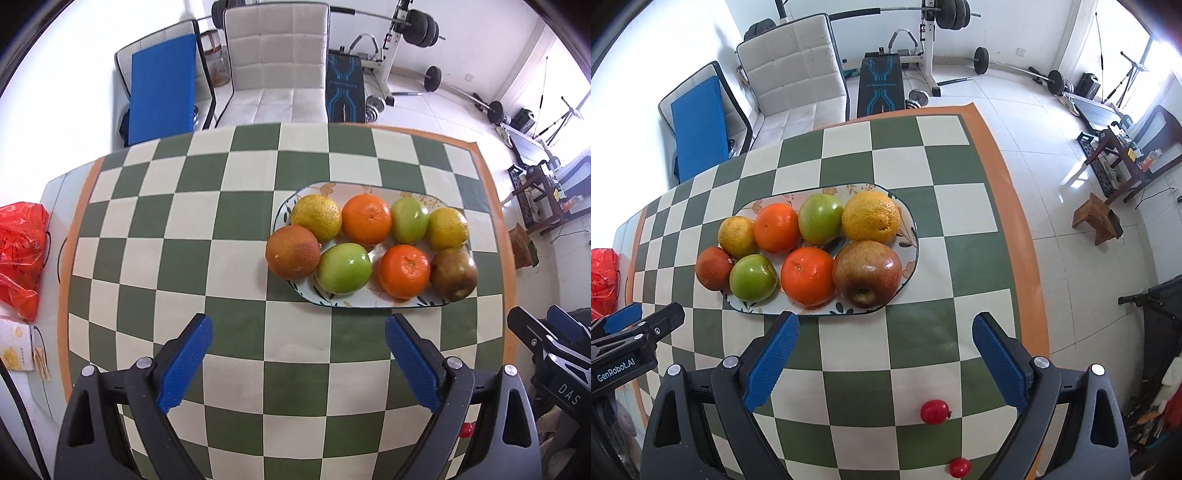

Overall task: Organize fruits
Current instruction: 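Lift both open tools away from the plate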

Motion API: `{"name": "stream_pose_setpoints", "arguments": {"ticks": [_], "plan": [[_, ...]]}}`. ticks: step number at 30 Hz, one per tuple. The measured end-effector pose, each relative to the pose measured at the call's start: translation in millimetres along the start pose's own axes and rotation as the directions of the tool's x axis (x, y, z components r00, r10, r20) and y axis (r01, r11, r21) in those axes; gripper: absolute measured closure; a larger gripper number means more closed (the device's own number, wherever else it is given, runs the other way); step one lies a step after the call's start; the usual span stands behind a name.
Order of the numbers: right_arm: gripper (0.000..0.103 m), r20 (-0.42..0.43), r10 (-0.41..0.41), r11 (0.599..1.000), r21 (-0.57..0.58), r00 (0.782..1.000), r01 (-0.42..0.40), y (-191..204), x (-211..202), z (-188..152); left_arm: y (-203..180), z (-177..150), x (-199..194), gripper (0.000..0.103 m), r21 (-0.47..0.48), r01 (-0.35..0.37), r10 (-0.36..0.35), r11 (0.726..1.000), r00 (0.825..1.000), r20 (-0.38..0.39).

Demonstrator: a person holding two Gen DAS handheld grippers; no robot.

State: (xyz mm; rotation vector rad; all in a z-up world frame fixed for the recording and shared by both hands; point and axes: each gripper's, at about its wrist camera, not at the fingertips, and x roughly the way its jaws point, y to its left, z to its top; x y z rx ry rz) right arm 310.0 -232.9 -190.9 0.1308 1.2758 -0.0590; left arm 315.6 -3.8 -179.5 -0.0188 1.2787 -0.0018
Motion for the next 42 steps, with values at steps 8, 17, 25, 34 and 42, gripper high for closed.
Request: {"name": "stream_pose_setpoints", "arguments": {"ticks": [8,17,25,34,42], "plan": [[0.006,0.077,0.009,1.0,-0.012,0.997,-0.008,-0.6,-52.2,-19.5,-5.9,-25.0,-51.4,0.007,0.026,-0.003,0.0,1.0,0.996,0.095],[0.006,0.153,0.035,0.999,-0.04,0.988,-0.03,4.9,-116.8,-46.4,-8.8,-45.0,-105.3,0.007,0.033,0.016,-0.021,0.999,0.987,0.157],[0.006,0.218,0.042,0.998,-0.055,0.975,-0.031,3.1,-170.6,-69.6,-11.8,-61.6,-149.2,0.007,0.033,0.058,-0.064,0.998,0.976,0.21],[0.006,0.294,0.068,0.997,-0.059,0.953,-0.052,0.9,-232.6,-87.4,-21.2,-75.8,-179.7,0.007,0.056,0.064,-0.077,0.996,0.964,0.254],[0.006,0.322,0.08,0.995,-0.08,0.943,-0.057,5.6,-252.7,-93.0,-24.3,-79.1,-183.7,0.007,0.05,0.058,-0.069,0.997,0.962,0.263]]}}
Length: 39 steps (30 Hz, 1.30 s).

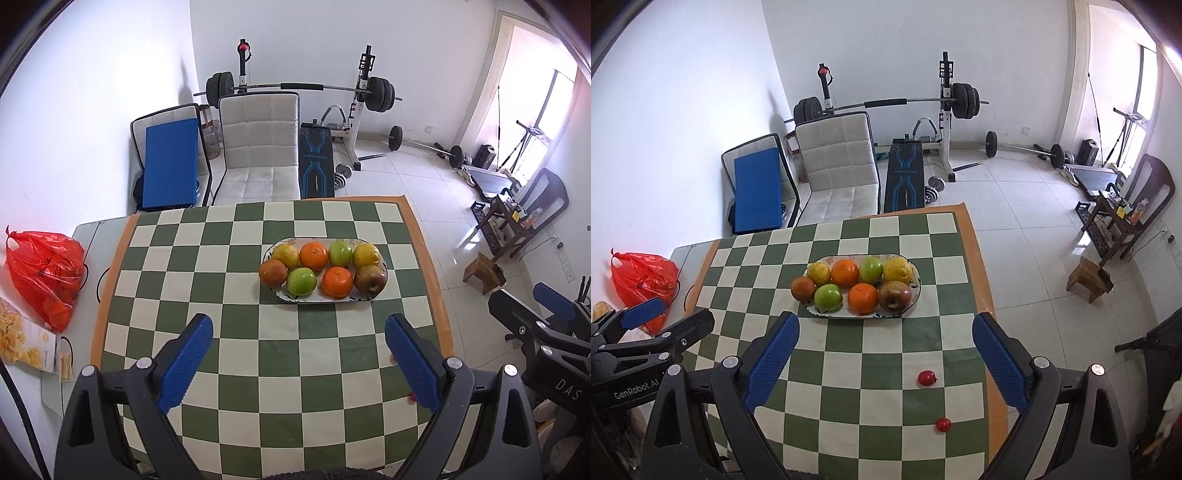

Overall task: Organize fruits
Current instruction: 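Grasp a cherry tomato with the right tool while the left grasps the other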

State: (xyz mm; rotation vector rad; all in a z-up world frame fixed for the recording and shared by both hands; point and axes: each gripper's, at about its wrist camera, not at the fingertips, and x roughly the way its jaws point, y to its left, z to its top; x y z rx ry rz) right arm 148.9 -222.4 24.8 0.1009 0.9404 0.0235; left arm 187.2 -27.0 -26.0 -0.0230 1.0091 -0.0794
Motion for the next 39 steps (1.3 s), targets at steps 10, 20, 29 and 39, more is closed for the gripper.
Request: {"name": "stream_pose_setpoints", "arguments": {"ticks": [10,20,29,39], "plan": [[0.006,-0.039,0.045,0.997,0.058,0.998,-0.043,-10.7,17.7,-0.2,-4.9,0.9,30.6,0.0,0.012,-0.037,0.037,0.999,0.998,-0.055],[0.006,-0.354,-0.006,0.973,0.214,0.935,0.088,-98.3,158.4,-84.1,-56.0,-30.0,157.4,0.0,0.217,-0.095,0.156,0.972,0.945,-0.288],[0.043,-0.593,0.07,0.937,0.315,0.802,0.152,-142.9,248.9,-203.7,-114.1,-63.4,241.1,0.0,0.333,0.021,0.151,0.943,0.863,-0.482],[0.073,-0.55,0.105,0.93,0.35,0.828,0.115,-151.0,246.0,-219.9,-171.8,-76.5,293.4,0.0,0.288,0.188,0.032,0.939,0.786,-0.617]]}}
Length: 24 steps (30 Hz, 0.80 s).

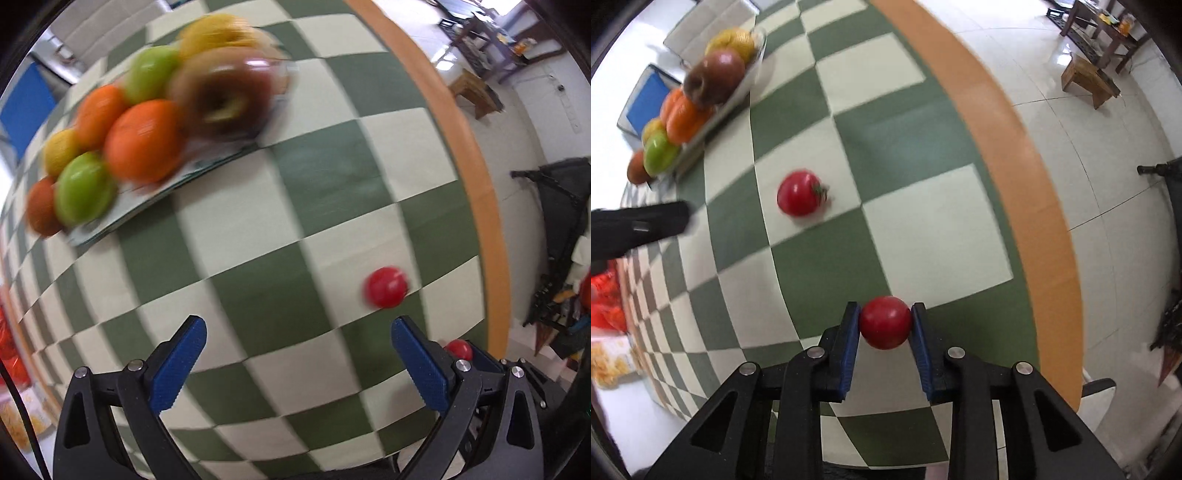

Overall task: Organize fruits
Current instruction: 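Grasp a cherry tomato with the right tool while the left grasps the other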

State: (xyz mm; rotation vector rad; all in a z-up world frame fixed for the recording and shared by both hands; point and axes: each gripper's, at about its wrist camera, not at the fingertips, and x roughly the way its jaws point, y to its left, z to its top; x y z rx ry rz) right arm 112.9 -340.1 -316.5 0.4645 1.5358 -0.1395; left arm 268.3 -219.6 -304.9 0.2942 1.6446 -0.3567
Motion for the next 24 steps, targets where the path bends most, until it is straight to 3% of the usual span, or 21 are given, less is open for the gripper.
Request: {"name": "stream_pose_setpoints", "arguments": {"ticks": [2,5,10,13,18,24], "plan": [[0.073,0.017,0.008,1.0,0.018,1.0,-0.008,-7.3,-7.3,2.6,-12.3,7.0,6.5,0.002,0.026,0.022,-0.022,0.999,1.0,0.0],[0.073,0.039,-0.002,0.999,0.035,0.999,0.001,-19.4,-15.4,5.4,-29.9,13.6,17.9,0.017,0.072,0.038,-0.036,0.997,0.999,-0.022],[0.073,0.038,-0.02,0.998,0.066,0.999,0.017,-33.3,-15.4,10.3,-50.7,19.7,31.8,0.062,0.128,0.048,-0.041,0.991,0.997,-0.058],[0.072,0.035,-0.027,0.996,0.086,0.999,0.024,-37.2,-13.2,14.1,-57.6,21.2,28.1,0.074,0.143,0.056,-0.051,0.988,0.998,-0.038],[0.072,0.044,-0.032,0.994,0.105,0.999,0.027,-41.1,-17.0,15.4,-46.1,16.5,20.1,0.074,0.123,0.083,-0.082,0.989,0.997,-0.012],[0.072,0.072,-0.023,0.996,0.087,0.997,0.017,-32.4,-28.3,22.3,2.8,5.5,-4.6,0.074,0.011,0.154,-0.154,0.988,0.988,0.027]]}}
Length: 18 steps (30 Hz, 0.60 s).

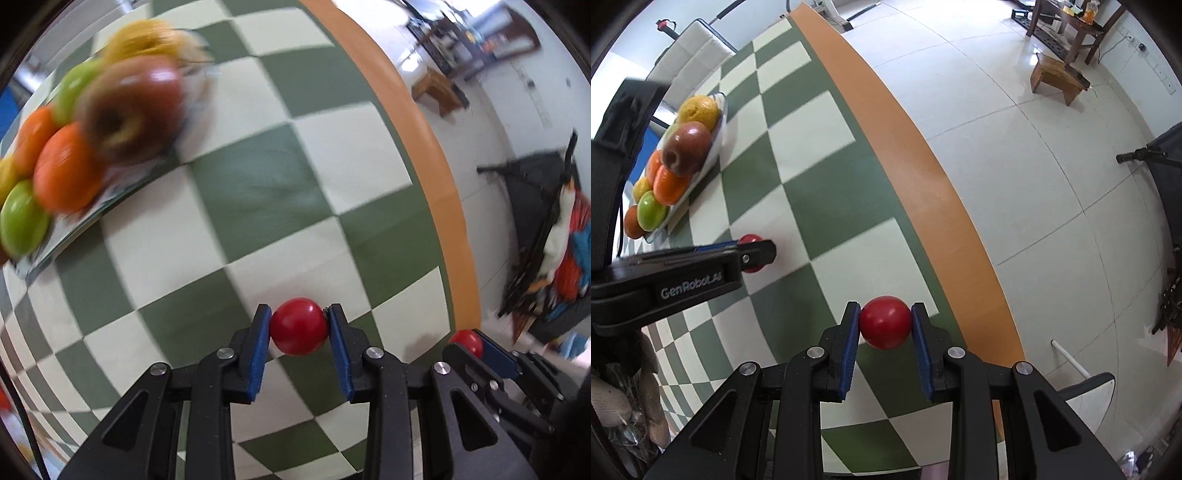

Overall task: Organize fruits
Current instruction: 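Carry both cherry tomatoes to the plate rim and open both tools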

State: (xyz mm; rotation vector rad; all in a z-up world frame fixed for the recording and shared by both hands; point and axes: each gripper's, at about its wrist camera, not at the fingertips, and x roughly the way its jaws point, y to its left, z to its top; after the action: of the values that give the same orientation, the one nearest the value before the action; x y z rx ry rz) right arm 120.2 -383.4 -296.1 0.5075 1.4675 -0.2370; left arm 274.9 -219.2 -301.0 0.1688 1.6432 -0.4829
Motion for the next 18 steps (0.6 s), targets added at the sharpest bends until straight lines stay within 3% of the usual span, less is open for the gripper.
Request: {"name": "stream_pose_setpoints", "arguments": {"ticks": [5,8,10,13,18], "plan": [[0.073,0.024,0.062,0.998,-0.017,0.998,-0.062,17.4,-11.9,13.5,62.5,-11.6,-37.4,0.074,-0.183,0.104,-0.093,0.978,0.993,0.068],[0.073,0.034,0.124,0.992,-0.043,0.992,-0.122,38.9,-17.4,24.1,112.5,-21.8,-60.0,0.074,-0.315,0.173,-0.14,0.933,0.982,0.124],[0.073,0.033,0.17,0.984,-0.063,0.985,-0.167,56.7,-17.3,30.5,143.4,-28.4,-71.5,0.074,-0.398,0.219,-0.164,0.891,0.972,0.168],[0.073,0.017,0.25,0.966,-0.078,0.968,-0.248,86.4,-11.1,41.5,188.3,-38.6,-78.9,0.074,-0.514,0.299,-0.208,0.804,0.951,0.228],[0.073,-0.023,0.392,0.916,-0.082,0.92,-0.393,142.3,7.5,58.1,245.8,-46.3,-69.0,0.074,-0.655,0.42,-0.284,0.627,0.907,0.31]]}}
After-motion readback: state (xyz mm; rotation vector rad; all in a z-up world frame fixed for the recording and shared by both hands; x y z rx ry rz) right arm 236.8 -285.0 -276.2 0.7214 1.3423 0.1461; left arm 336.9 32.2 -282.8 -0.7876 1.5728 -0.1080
